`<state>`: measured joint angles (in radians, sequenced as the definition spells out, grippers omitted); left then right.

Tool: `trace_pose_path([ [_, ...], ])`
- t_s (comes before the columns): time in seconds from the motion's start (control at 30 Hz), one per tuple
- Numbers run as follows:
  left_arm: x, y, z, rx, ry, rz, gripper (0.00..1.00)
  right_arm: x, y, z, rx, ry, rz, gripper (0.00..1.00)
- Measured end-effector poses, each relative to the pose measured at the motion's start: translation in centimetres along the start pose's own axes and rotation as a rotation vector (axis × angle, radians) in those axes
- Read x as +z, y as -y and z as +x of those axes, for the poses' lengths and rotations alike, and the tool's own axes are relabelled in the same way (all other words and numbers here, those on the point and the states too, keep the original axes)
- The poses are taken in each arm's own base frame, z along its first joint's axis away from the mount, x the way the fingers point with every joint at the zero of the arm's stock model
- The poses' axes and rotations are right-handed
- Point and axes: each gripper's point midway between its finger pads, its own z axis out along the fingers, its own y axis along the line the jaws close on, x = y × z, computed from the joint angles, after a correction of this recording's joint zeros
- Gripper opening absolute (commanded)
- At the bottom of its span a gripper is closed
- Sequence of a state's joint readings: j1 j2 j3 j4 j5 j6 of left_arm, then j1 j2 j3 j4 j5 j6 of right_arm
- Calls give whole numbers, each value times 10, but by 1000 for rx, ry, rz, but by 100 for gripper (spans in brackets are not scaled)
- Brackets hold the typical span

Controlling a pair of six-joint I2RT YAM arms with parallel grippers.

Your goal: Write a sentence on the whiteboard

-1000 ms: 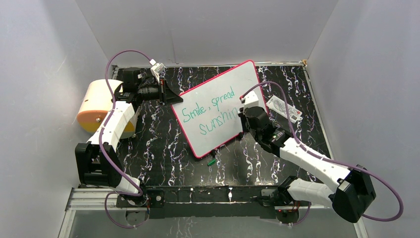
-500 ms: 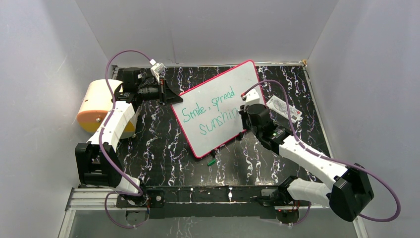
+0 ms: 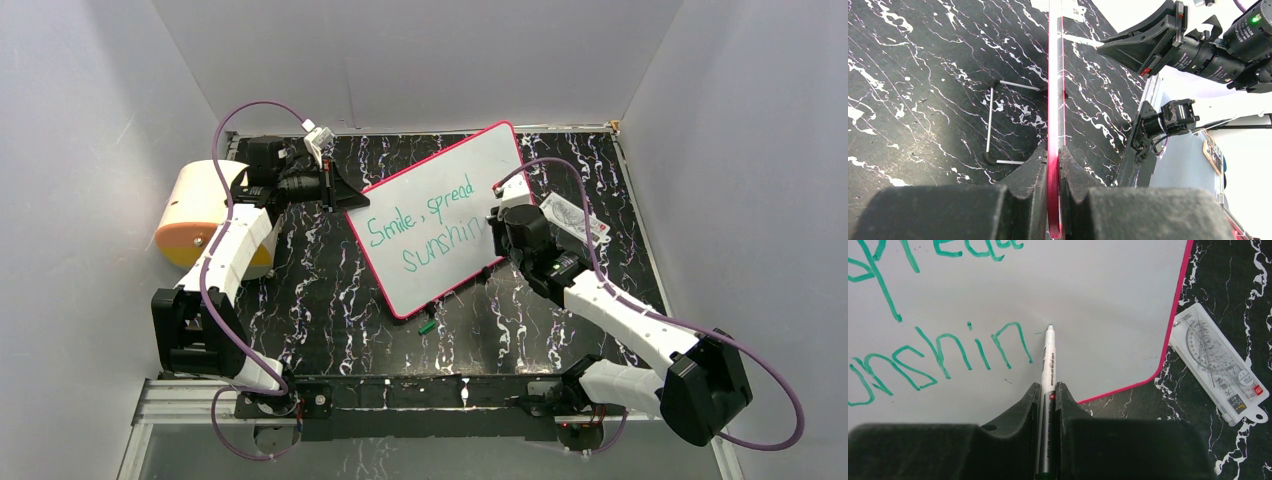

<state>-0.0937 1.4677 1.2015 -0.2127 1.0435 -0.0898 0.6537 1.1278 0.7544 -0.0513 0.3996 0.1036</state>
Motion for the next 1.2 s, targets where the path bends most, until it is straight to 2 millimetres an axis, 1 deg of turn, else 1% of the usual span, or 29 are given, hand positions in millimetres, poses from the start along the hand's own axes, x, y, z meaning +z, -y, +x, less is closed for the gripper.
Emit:
trace_pose_path([
  [0.17, 0, 0, 0, 0, 0, 0, 0, 3, 3, -4, 3, 17, 9, 0],
  [0.6, 0, 0, 0, -2, -1, -1, 0, 7, 4, -7, -13, 22, 7, 0],
  [0.73, 0, 0, 0, -3, -2, 0, 0, 5, 3, -7, -9, 23, 2, 0],
  [0.97, 0, 0, 0, -2, -1, 0, 0, -5, 0, -4, 10, 5, -28, 0],
  [1.2, 0, 0, 0, -2, -1, 0, 0, -6, -5, 0, 20, -9, -55, 0],
])
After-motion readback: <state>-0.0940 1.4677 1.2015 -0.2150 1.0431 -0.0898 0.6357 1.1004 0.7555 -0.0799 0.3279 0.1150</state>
